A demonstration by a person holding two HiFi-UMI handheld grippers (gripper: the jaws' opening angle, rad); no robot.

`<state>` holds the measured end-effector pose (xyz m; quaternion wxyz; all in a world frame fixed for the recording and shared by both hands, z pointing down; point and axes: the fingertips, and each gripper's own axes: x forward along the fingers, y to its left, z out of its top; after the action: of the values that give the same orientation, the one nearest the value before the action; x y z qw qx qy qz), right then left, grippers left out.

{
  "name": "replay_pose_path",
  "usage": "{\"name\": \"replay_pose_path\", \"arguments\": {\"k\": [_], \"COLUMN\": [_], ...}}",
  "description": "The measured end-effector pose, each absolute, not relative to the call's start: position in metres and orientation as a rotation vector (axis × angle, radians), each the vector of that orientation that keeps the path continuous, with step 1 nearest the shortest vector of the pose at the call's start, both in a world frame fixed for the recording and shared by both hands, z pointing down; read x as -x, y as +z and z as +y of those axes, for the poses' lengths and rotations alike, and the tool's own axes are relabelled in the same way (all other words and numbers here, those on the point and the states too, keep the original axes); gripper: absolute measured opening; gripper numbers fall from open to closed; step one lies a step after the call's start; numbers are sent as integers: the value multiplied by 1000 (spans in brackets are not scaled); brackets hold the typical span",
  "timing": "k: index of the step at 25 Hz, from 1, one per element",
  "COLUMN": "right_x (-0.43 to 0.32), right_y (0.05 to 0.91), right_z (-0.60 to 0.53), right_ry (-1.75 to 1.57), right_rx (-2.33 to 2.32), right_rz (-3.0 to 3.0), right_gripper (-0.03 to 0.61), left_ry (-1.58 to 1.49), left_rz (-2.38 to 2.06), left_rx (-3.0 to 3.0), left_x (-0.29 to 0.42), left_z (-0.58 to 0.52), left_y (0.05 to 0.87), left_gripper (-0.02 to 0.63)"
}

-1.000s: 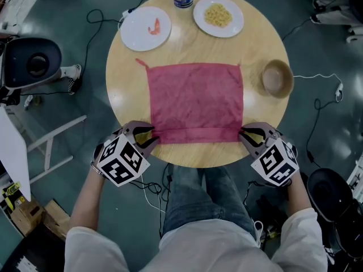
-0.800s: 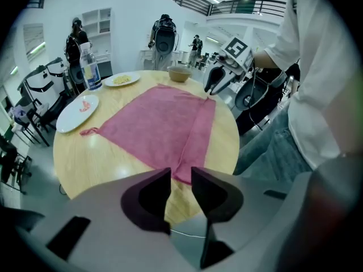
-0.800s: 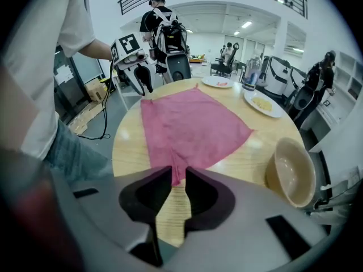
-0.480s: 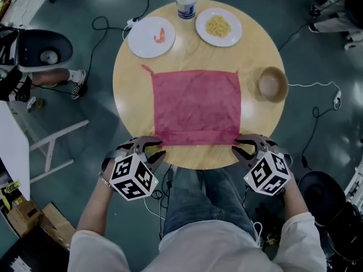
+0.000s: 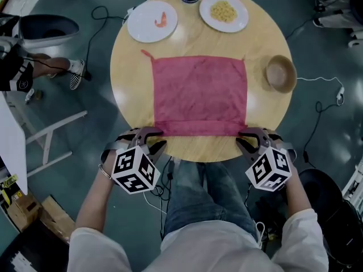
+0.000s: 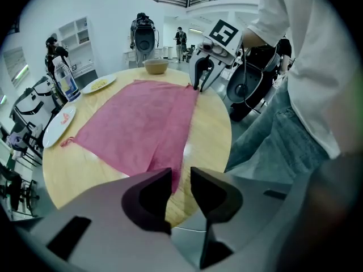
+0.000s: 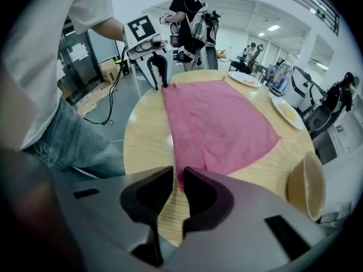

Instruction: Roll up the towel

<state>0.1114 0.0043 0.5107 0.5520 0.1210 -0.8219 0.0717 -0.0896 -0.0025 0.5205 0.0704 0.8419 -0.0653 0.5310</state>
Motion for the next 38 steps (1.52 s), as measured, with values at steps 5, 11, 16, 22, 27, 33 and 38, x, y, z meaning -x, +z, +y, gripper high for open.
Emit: {"name": "replay_pose_path", "arguments": {"k": [5, 11, 16, 22, 27, 33, 38], "right_x": [-121, -115, -112, -114, -117, -119, -123], "right_y": [512, 510, 511, 503, 487, 481, 491], "right_z": [-3, -2, 6, 28, 20, -1, -21], "right_ry": [140, 150, 185, 234, 273, 305, 347], "right_rx": [-299, -316, -299, -242, -261, -269, -282], "right_rz": [-1933, -1940, -1940, -1945, -1967, -1962, -1945], "right_gripper": [37, 21, 14, 12, 14, 14, 14], "left_ry": [1584, 1637, 1645, 1640, 1587, 1570, 1556], "left_rz": [-226, -249, -243, -186, -212, -236, -248], "left_rx": [-2535, -2556, -2532, -2490, -2459, -2439, -2369], "left_x": [79, 86, 90, 91, 91, 93, 94], "left_z": [-11, -14, -3, 23, 13, -13, -31], "left_y": [522, 521, 522, 517, 504, 497, 506], "left_gripper": [84, 37, 17, 17, 17, 17, 17]}}
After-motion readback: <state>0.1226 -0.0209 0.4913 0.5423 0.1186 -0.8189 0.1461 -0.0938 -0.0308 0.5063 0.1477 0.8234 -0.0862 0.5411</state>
